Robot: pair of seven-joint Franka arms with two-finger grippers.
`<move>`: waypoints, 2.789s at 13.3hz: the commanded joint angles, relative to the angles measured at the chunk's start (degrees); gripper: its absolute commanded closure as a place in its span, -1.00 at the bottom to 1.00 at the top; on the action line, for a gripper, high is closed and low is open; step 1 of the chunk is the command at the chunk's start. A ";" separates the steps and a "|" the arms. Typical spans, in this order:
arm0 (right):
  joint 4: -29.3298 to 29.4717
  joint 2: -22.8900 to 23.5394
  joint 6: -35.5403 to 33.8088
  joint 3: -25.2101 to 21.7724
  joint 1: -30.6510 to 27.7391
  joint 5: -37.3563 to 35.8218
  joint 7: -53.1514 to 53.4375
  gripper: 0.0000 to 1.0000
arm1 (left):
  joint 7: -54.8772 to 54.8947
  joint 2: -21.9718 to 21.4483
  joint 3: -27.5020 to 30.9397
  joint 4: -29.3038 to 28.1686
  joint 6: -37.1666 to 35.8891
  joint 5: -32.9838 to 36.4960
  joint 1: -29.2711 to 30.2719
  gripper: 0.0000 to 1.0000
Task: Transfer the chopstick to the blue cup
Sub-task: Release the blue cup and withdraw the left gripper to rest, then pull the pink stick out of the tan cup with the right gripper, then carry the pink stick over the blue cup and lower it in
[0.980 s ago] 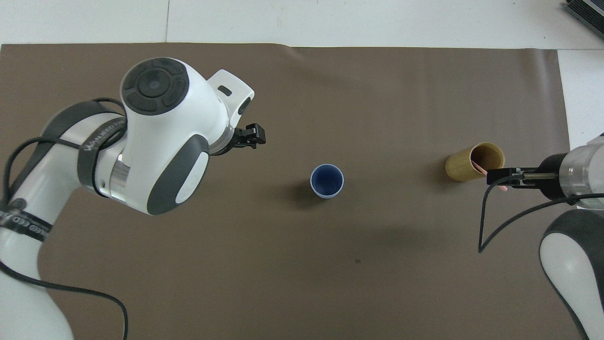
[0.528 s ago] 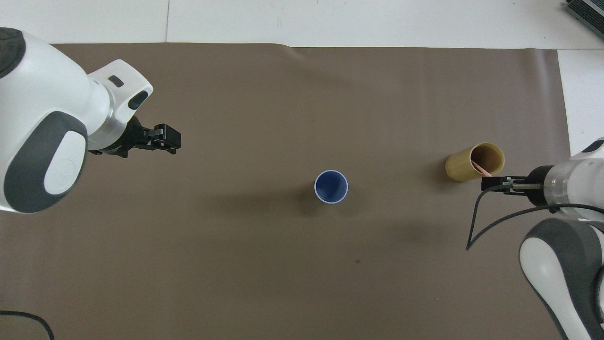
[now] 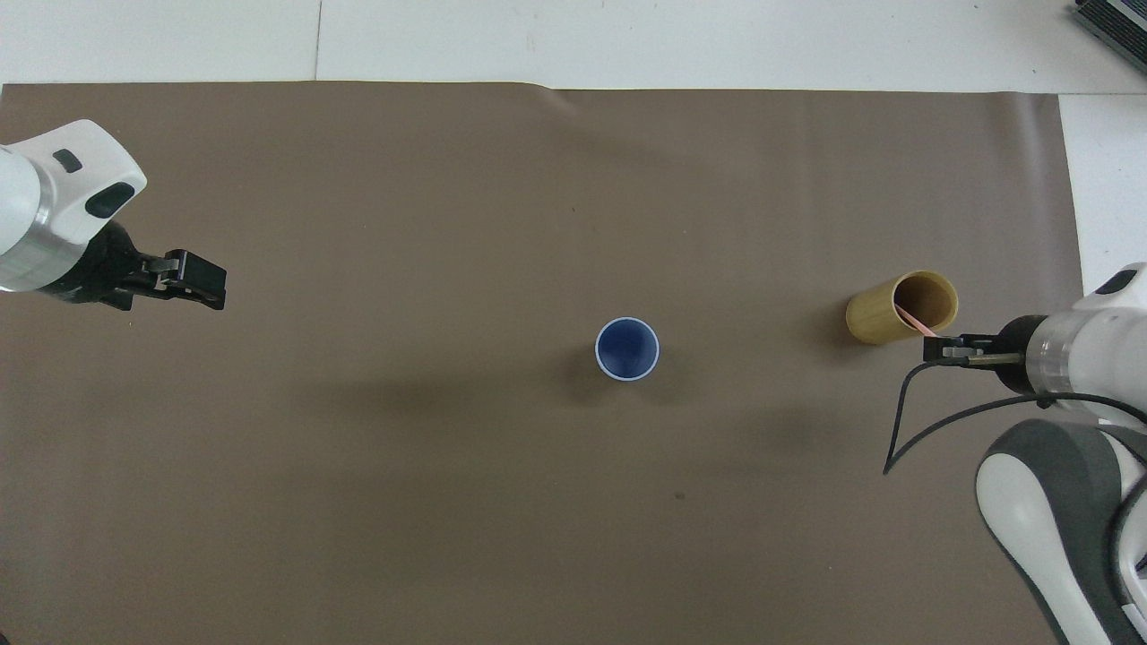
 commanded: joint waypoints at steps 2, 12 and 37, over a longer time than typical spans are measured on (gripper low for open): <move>-0.76 -0.59 -1.23 0.37 -0.87 0.07 -4.16 0.93 | 3.69 -3.32 -0.56 0.70 -2.58 0.14 2.31 -1.00; 11.70 2.13 -13.33 0.46 -0.79 0.07 -5.22 1.00 | 4.31 -7.01 0.32 4.58 -11.28 -0.12 2.22 -1.00; 25.61 6.52 -19.70 2.48 23.90 16.05 77.12 1.00 | 4.22 -7.71 0.32 5.37 -11.38 -0.48 2.31 -1.00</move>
